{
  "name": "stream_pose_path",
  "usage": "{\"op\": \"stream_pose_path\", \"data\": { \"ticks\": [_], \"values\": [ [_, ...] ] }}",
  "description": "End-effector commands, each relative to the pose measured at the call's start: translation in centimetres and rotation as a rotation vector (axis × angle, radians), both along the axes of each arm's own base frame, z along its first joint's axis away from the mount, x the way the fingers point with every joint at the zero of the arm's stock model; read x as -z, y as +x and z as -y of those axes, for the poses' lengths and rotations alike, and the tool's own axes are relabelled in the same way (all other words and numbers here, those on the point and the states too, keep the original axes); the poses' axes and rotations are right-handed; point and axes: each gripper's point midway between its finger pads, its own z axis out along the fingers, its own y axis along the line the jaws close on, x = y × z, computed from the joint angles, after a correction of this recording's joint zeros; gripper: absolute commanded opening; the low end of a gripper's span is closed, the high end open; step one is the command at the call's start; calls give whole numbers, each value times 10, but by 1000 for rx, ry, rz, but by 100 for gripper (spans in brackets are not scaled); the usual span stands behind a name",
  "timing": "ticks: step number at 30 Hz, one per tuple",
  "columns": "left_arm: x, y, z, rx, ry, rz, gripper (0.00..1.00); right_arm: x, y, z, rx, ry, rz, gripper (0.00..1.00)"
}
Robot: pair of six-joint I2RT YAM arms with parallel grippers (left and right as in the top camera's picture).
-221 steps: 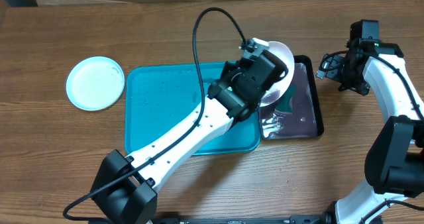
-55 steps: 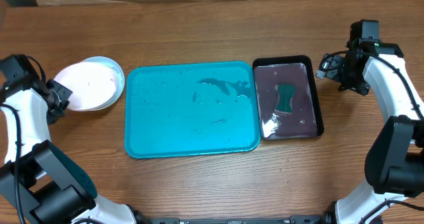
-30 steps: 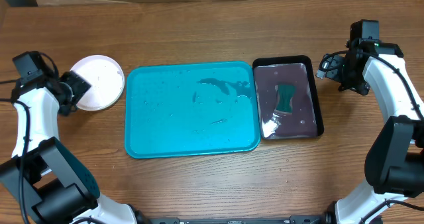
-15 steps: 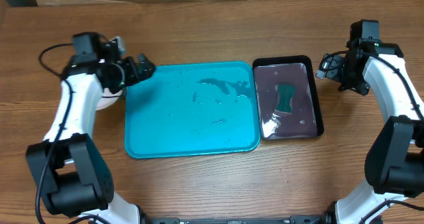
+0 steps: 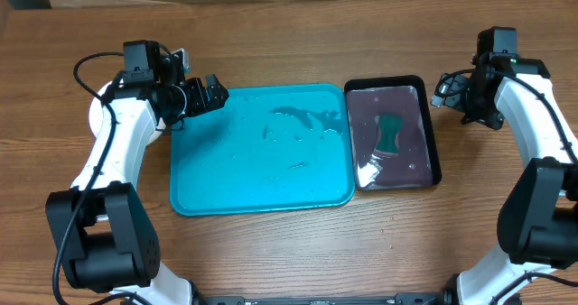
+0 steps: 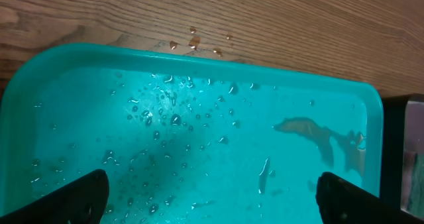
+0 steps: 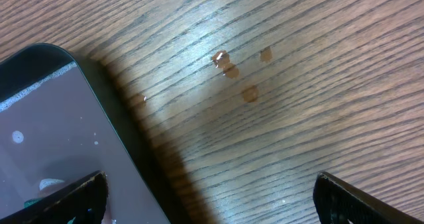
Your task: Clean dirty plates on tray and stack at the side
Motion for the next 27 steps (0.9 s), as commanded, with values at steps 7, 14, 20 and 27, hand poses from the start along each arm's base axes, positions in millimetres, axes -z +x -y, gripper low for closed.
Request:
{"op": "stream_pose_path", "data": {
  "ticks": [7,14,20,27],
  "values": [
    [-8,5,-2,15,20,31,100,-13,6,-1,-2,-6,39,100],
    [-8,4,-2,15,20,31,100,-87,5,-17,-40,-23,223,100],
    [-8,5,-2,15,20,31,100,-221,-38,-71,-171,-19,583,100],
    [-8,4,-2,15,20,31,100,-308,-111,-111,-302,35,852,100]
  ]
}}
